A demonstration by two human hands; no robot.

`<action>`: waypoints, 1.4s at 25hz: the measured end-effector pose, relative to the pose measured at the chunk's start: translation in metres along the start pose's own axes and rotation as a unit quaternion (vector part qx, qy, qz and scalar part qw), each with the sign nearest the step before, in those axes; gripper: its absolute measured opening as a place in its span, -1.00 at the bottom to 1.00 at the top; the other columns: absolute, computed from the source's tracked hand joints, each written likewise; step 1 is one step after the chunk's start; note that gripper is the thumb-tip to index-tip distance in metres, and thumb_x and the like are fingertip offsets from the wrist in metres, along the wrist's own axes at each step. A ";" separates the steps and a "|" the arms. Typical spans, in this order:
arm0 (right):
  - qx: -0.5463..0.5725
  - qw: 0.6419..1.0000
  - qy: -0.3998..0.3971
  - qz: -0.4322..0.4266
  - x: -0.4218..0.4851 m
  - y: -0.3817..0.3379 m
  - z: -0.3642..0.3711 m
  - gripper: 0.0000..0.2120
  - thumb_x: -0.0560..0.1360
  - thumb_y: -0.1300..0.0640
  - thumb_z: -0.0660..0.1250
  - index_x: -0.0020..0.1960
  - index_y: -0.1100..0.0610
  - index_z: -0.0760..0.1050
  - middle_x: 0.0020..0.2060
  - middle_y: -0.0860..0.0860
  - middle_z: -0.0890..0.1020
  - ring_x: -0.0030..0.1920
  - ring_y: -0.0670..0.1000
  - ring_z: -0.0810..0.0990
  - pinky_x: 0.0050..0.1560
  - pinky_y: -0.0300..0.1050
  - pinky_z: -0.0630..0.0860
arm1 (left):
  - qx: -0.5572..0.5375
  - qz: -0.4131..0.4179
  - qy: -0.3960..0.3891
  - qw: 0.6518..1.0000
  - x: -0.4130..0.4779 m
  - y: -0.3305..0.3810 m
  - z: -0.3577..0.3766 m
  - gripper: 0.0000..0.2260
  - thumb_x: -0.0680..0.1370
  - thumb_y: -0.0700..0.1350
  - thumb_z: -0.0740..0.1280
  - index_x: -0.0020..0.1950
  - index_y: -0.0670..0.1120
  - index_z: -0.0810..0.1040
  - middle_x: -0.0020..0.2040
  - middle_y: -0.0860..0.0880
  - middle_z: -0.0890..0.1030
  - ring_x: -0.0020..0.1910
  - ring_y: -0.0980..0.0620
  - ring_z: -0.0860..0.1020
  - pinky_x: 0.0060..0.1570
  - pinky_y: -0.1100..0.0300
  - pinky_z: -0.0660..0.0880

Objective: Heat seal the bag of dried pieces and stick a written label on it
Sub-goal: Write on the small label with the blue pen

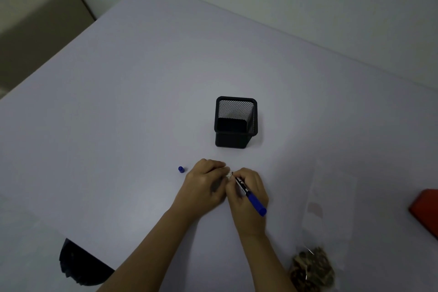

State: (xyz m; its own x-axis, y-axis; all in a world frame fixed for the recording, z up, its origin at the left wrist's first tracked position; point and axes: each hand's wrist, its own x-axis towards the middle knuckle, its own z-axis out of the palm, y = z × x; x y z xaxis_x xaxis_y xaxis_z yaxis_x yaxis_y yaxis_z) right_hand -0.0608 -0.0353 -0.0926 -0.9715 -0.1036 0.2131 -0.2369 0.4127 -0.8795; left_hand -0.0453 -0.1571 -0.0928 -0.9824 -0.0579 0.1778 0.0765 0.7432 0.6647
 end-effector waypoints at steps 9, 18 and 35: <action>0.026 1.000 -0.009 0.012 -0.001 -0.002 -0.002 -0.85 0.44 0.14 0.22 -0.16 0.22 0.47 -0.22 -0.27 0.41 -0.19 -0.34 0.45 -0.18 -0.55 0.40 | 0.003 0.001 -0.003 1.000 0.000 0.001 0.000 -0.72 0.45 -0.04 0.31 0.02 -0.16 0.66 -0.04 -0.08 0.66 -0.05 0.05 0.58 0.00 0.31 0.45; 0.023 1.000 -0.014 -0.009 -0.001 0.001 -0.001 -0.95 0.43 0.18 0.23 -0.15 0.15 0.44 -0.26 -0.23 0.43 -0.18 -0.37 0.44 -0.17 -0.56 0.39 | 0.002 0.004 0.000 1.000 0.000 0.001 0.000 -0.72 0.45 -0.03 0.31 0.02 -0.17 0.66 -0.05 -0.08 0.66 -0.05 0.08 0.56 0.00 0.33 0.45; -0.014 0.999 -0.009 -0.032 0.000 0.002 0.000 -0.95 0.47 0.17 0.21 -0.12 0.04 0.36 -0.25 -0.16 0.43 -0.20 -0.24 0.44 -0.14 -0.52 0.41 | -0.001 0.002 -0.006 1.000 0.000 -0.001 0.001 -0.71 0.45 -0.02 0.30 0.03 -0.17 0.65 -0.04 -0.08 0.66 -0.05 0.04 0.57 0.00 0.30 0.45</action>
State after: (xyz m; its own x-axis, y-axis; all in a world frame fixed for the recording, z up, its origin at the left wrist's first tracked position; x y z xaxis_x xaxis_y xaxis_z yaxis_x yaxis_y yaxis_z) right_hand -0.0617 -0.0347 -0.0943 -0.9541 -0.1473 0.2607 -0.2992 0.4300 -0.8518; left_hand -0.0456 -0.1569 -0.0945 -0.9840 -0.0474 0.1716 0.0803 0.7422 0.6654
